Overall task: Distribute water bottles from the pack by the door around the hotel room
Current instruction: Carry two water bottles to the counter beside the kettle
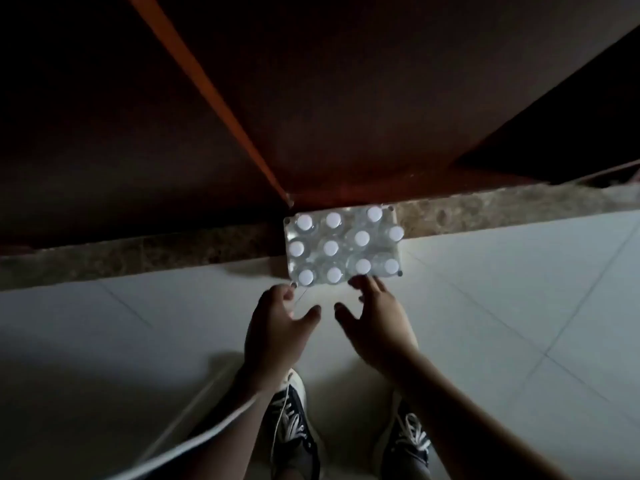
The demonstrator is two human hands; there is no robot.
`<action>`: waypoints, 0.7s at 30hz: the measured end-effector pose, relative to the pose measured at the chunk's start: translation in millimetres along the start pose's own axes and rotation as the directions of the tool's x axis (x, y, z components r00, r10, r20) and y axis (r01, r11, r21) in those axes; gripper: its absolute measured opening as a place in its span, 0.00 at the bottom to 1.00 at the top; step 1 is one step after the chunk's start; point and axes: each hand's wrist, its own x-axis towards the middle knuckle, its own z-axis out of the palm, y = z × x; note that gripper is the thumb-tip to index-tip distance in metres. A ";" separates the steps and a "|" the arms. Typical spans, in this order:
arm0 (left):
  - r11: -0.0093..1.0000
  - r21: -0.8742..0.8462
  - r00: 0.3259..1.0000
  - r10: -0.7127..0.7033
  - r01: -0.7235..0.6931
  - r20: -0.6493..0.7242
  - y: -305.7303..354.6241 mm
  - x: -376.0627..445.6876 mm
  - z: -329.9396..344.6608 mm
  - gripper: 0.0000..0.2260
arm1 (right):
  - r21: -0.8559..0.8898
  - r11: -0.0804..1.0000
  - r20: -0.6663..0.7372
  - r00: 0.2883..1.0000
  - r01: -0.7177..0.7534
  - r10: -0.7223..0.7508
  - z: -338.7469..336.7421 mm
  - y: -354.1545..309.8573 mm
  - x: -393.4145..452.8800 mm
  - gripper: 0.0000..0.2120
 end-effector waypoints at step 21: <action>0.986 -0.049 0.964 0.143 -0.158 -0.225 -103.7 145.1 135.3 0.21 | 0.251 0.961 -0.292 0.938 -0.114 0.187 166.6 93.1 142.4 0.33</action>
